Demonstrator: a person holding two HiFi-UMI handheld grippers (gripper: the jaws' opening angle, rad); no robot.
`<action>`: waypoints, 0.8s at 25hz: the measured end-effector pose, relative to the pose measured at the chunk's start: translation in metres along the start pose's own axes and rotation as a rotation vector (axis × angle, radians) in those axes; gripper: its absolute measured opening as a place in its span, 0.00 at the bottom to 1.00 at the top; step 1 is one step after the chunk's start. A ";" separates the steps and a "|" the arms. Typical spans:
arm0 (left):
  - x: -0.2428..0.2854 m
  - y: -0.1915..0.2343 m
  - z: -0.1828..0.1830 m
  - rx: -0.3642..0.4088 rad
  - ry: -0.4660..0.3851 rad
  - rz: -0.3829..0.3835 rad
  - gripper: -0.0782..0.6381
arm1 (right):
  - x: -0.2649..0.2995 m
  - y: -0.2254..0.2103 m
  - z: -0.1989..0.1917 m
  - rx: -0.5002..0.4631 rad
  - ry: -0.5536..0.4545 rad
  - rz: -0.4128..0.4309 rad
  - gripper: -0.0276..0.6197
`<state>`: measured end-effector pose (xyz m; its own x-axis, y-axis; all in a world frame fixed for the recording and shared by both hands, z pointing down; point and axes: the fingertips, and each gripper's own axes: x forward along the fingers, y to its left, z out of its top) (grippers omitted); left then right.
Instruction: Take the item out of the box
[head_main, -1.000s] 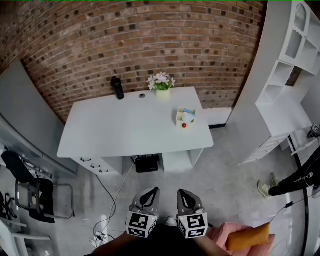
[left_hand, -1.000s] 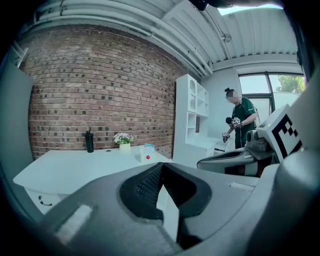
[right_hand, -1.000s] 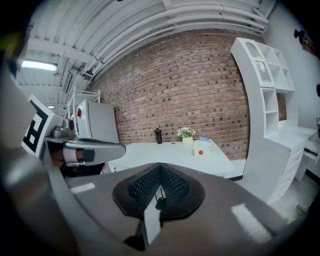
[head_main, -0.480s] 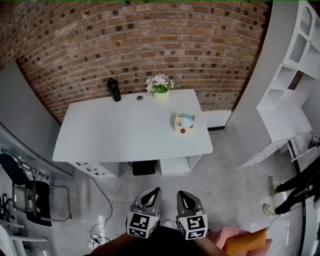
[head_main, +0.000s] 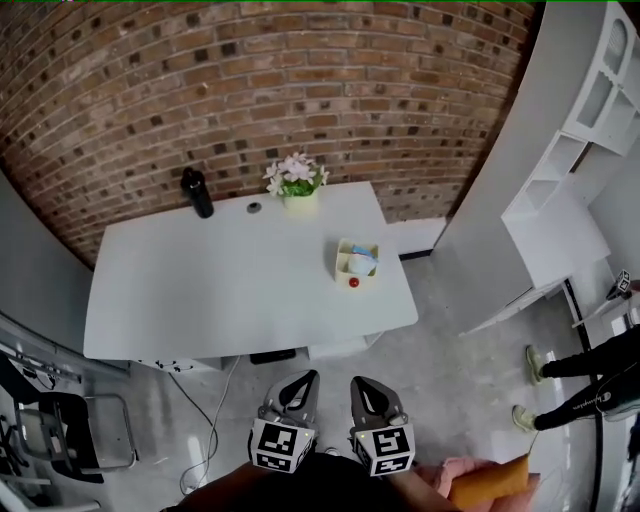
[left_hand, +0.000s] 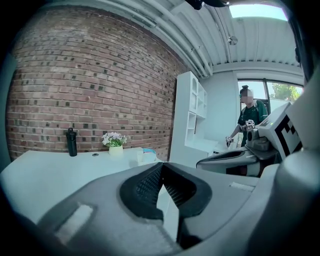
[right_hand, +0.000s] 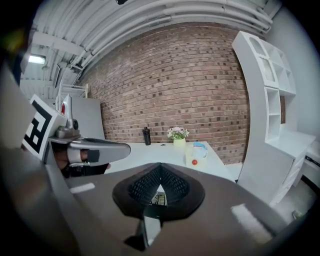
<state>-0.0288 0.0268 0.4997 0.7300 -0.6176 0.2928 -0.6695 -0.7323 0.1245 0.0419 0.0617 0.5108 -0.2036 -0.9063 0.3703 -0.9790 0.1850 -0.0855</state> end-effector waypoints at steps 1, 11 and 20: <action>0.004 0.005 0.002 -0.001 0.002 -0.007 0.12 | 0.006 -0.001 0.004 -0.002 0.002 -0.007 0.05; 0.040 0.050 0.037 0.000 -0.049 -0.049 0.12 | 0.054 -0.015 0.038 -0.033 0.022 -0.087 0.04; 0.052 0.082 0.038 -0.024 -0.058 -0.053 0.12 | 0.081 -0.019 0.047 -0.036 0.034 -0.129 0.05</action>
<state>-0.0402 -0.0760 0.4896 0.7710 -0.5937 0.2302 -0.6319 -0.7581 0.1614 0.0441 -0.0333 0.4988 -0.0757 -0.9102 0.4071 -0.9966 0.0818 -0.0023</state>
